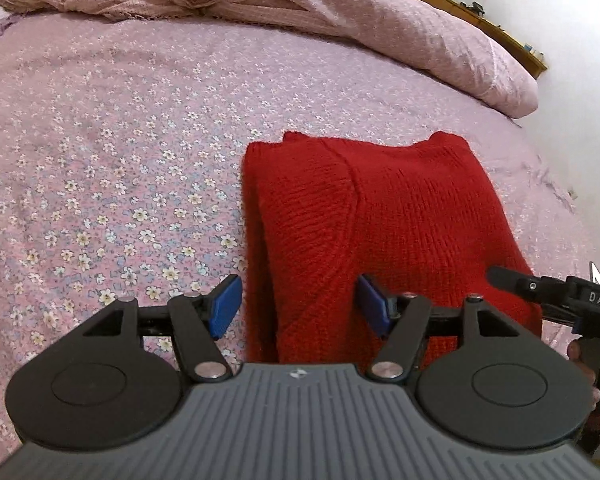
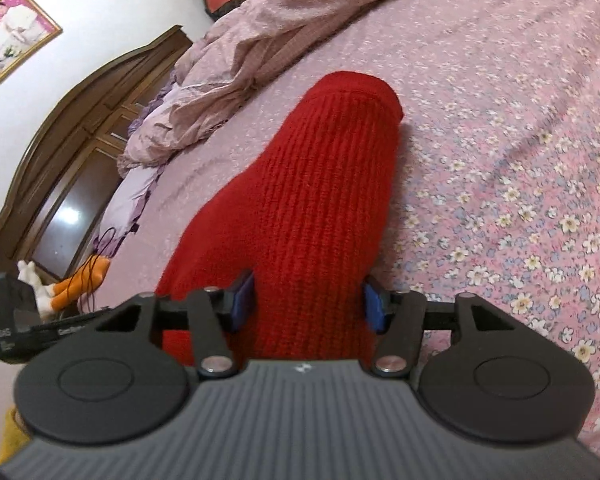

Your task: Fold small clothes

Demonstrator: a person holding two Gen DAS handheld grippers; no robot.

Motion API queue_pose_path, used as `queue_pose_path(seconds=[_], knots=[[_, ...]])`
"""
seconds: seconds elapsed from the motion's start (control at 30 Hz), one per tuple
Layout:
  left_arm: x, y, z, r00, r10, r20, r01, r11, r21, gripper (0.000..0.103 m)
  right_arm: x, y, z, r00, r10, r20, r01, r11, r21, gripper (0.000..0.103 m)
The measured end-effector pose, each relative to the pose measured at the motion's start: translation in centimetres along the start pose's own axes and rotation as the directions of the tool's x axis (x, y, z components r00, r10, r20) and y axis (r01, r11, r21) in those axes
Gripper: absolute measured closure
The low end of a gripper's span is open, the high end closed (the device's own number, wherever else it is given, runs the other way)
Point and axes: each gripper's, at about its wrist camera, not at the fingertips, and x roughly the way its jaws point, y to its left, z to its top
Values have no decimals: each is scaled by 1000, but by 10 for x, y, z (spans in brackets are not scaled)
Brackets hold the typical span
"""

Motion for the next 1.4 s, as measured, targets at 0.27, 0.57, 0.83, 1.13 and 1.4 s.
queue_pose_path(seconds=[0.27,0.57,0.83,1.13,1.4], knots=[[-23,-28,-5,997,71,13,-72,996,48,30,-25,27,-9,988,-117,104,126,988,-87,38],[-45,-50,-22,991,134,8,-134,988,81,17,-57,51,-26,968,-185,169,209,968,-138,30],[-56,-66,-45,982,190,19,-191,975,116,4,-79,65,-46,963,-205,177,230,964,-135,29],[-53,-72,-60,973,228,-20,-224,966,132,3,-76,78,-75,950,-265,167,292,941,-171,28],[-45,-71,-66,967,251,-47,-243,961,135,2,-69,75,-85,931,-328,160,352,924,-150,28]])
